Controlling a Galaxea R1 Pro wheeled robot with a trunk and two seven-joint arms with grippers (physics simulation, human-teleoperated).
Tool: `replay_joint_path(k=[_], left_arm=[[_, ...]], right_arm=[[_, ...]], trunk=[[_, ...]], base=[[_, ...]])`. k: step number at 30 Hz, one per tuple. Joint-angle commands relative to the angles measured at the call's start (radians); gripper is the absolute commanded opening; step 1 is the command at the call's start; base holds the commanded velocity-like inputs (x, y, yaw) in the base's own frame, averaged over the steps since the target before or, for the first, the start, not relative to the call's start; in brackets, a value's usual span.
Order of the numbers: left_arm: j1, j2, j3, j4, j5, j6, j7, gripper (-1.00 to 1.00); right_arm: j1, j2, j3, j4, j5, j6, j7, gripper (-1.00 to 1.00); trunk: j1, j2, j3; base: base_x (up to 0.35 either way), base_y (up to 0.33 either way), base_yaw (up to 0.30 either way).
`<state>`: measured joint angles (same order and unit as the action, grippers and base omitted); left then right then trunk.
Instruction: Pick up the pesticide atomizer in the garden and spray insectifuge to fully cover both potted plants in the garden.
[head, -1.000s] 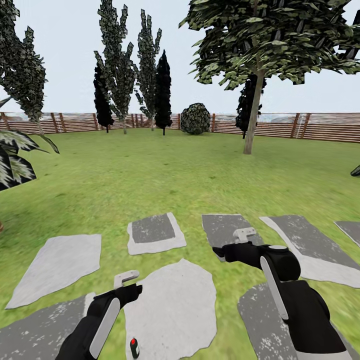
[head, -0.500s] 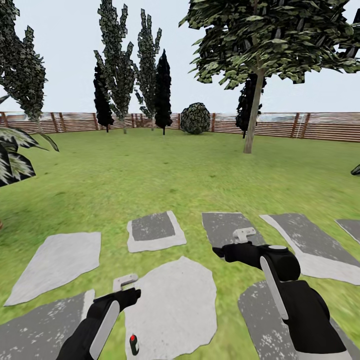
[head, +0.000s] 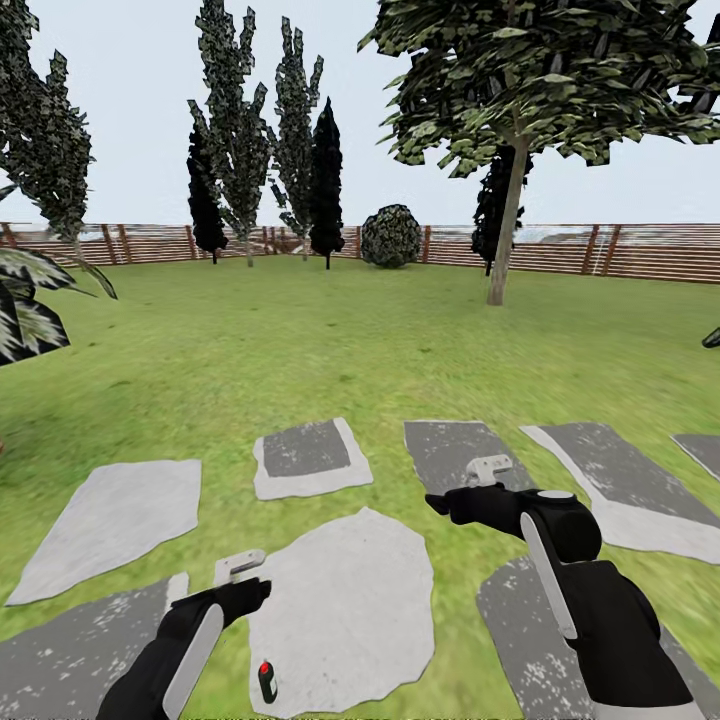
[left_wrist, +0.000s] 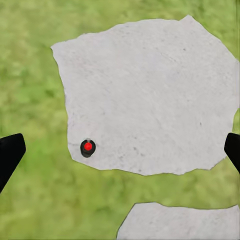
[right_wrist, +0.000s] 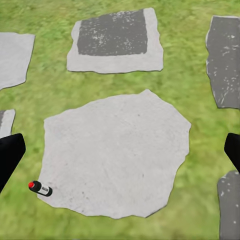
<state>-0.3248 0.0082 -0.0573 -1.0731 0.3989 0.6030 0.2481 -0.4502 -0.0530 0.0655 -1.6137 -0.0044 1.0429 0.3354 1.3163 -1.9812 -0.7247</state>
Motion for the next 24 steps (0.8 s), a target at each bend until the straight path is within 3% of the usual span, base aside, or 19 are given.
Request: replay_joint_path(k=[1,8,17,21,24], left_arm=[[-0.001,0.006,-0.003,-0.001,0.010,0.003,0.000,1.00],[-0.001,0.024,0.003,-0.001,0.006,0.002,-0.027,1.00],[0.000,0.027,0.008,0.000,0.005,0.000,-0.019,1.00],[0.001,0.027,0.054,0.003,0.003,-0.002,-0.017,1.00],[0.001,0.026,0.066,0.006,0.004,-0.003,-0.017,1.00]], right_arm=[[-0.001,-0.001,0.001,-0.001,0.000,0.004,0.001,1.00],[-0.001,-0.001,0.004,-0.001,0.000,0.004,0.001,1.00],[-0.001,0.001,0.007,-0.001,0.000,0.004,0.001,1.00],[-0.001,0.001,0.008,-0.001,0.000,0.004,0.001,1.00],[-0.001,0.001,0.008,-0.001,0.000,0.004,0.001,1.00]], trunk=[[0.004,-0.008,-0.004],[0.031,-0.057,-0.026],[0.065,-0.120,-0.054],[0.080,-0.148,-0.067],[0.092,-0.169,-0.076]], base=[[0.000,0.000,0.000],[0.000,0.000,0.000],[0.000,0.000,0.000],[0.000,0.000,0.000],[0.000,0.000,0.000]])
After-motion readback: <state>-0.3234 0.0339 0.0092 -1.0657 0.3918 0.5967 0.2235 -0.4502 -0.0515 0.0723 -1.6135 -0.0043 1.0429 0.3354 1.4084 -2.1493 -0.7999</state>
